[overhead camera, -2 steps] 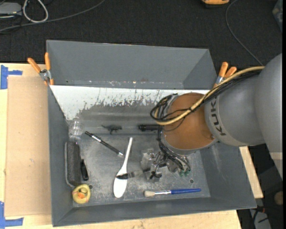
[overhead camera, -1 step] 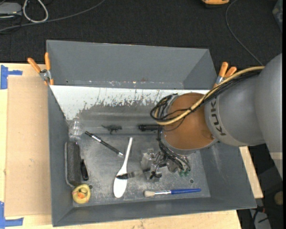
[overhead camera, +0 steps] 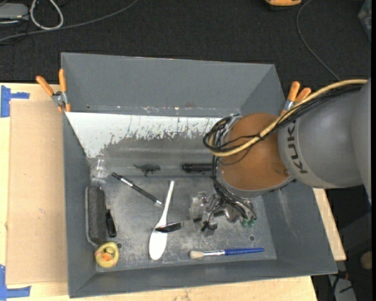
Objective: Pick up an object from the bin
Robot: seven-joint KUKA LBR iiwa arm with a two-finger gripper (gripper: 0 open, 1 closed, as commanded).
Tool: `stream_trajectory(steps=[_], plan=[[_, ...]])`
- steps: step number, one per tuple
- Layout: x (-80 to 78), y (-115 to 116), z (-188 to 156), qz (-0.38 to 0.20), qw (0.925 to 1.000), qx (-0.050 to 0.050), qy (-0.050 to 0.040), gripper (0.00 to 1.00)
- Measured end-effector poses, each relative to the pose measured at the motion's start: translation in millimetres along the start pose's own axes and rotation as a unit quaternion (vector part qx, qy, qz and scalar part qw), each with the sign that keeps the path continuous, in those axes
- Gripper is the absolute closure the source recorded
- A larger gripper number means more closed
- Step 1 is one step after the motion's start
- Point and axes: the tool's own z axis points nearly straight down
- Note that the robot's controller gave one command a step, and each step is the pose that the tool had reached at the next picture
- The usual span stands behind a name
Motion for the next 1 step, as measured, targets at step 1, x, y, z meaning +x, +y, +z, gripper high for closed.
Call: stream_trajectory(steps=[1], plan=[[0.5,0.8,-36.4,0.0,1.0,0.0,0.0012,1.0]])
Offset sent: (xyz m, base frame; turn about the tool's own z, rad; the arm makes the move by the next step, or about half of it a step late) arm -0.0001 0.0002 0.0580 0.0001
